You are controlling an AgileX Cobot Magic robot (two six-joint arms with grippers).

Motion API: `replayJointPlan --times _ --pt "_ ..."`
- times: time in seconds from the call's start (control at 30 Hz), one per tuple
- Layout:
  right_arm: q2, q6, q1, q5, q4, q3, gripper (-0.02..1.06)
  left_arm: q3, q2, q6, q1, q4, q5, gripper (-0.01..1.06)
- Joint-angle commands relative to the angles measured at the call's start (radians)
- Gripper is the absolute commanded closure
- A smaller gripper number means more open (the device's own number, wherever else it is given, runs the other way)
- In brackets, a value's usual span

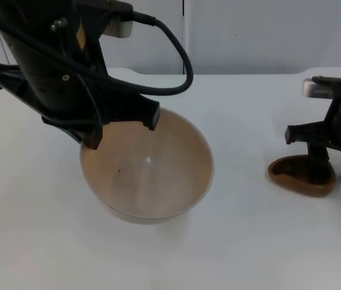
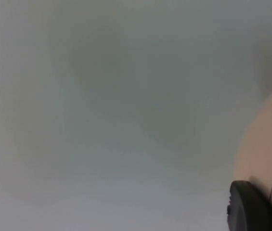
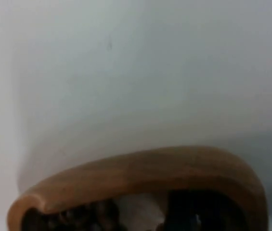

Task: Pick up the bowl with the left hand and pour the coffee beans from the cup into the bowl with the right hand.

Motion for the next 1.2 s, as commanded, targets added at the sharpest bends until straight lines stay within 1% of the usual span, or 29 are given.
replayJointPlan --times 0.0,0.03,0.13,0.17,0.2,0.3,0.33,0.37,0.4,0.53,0.7,0.77,0.9,0.93,1.1,1.17 --pt "0.012 -0.010 0.001 -0.036 -0.011 0.005 0.58 -0.005 -0.009 -0.007 -0.004 -0.009 -0.007 1.05" --pt "0.012 -0.010 0.001 -0.038 -0.011 0.005 0.61 -0.005 -0.009 -0.007 -0.004 -0.009 -0.007 1.05" --pt "0.012 -0.012 0.001 -0.058 -0.011 0.005 0.75 -0.005 -0.009 -0.007 -0.004 -0.009 -0.007 1.05" --pt "0.012 -0.012 0.001 -0.058 -0.011 0.005 0.75 -0.005 -0.009 -0.007 -0.004 -0.009 -0.007 1.05" --pt "0.012 -0.020 0.001 -0.069 -0.011 0.005 0.83 -0.005 -0.009 -0.007 -0.004 -0.009 -0.007 1.05" --pt "0.012 -0.035 0.001 -0.078 -0.011 0.000 0.99 -0.005 -0.009 -0.007 -0.004 -0.009 -0.007 1.05" --pt "0.012 -0.035 0.001 -0.078 -0.011 0.000 0.99 -0.005 -0.009 -0.007 -0.004 -0.009 -0.007 1.05" --pt "0.012 -0.039 0.001 -0.078 -0.011 -0.007 1.03 -0.005 -0.009 -0.007 -0.004 -0.009 -0.007 1.05" --pt "0.012 -0.044 0.001 -0.080 -0.011 -0.012 1.05 -0.005 -0.009 -0.007 -0.004 -0.009 -0.007 1.05" --pt "0.006 -0.064 0.001 -0.071 -0.011 -0.036 1.05 -0.005 -0.009 -0.007 -0.004 -0.009 -0.007 1.05" --pt "-0.014 -0.114 0.001 0.020 -0.009 -0.109 1.05 -0.005 -0.009 -0.007 -0.004 -0.009 -0.007 1.05" --pt "-0.020 -0.116 0.001 0.029 -0.009 -0.118 1.05 -0.005 -0.009 -0.007 -0.004 -0.009 -0.007 1.05" --pt "-0.056 -0.151 0.001 0.091 -0.007 -0.161 1.05 -0.005 -0.009 -0.007 -0.004 -0.009 -0.007 1.05" --pt "-0.056 -0.151 0.001 0.091 -0.007 -0.161 1.05 -0.005 -0.009 -0.007 -0.004 -0.009 -0.007 1.05" --pt "-0.118 -0.237 0.001 0.219 0.000 -0.211 1.05 -0.005 -0.009 -0.007 -0.004 -0.009 -0.011 1.05" --pt "-0.135 -0.249 0.001 0.235 0.000 -0.215 1.05 -0.005 -0.009 -0.007 -0.004 -0.009 -0.011 1.05"
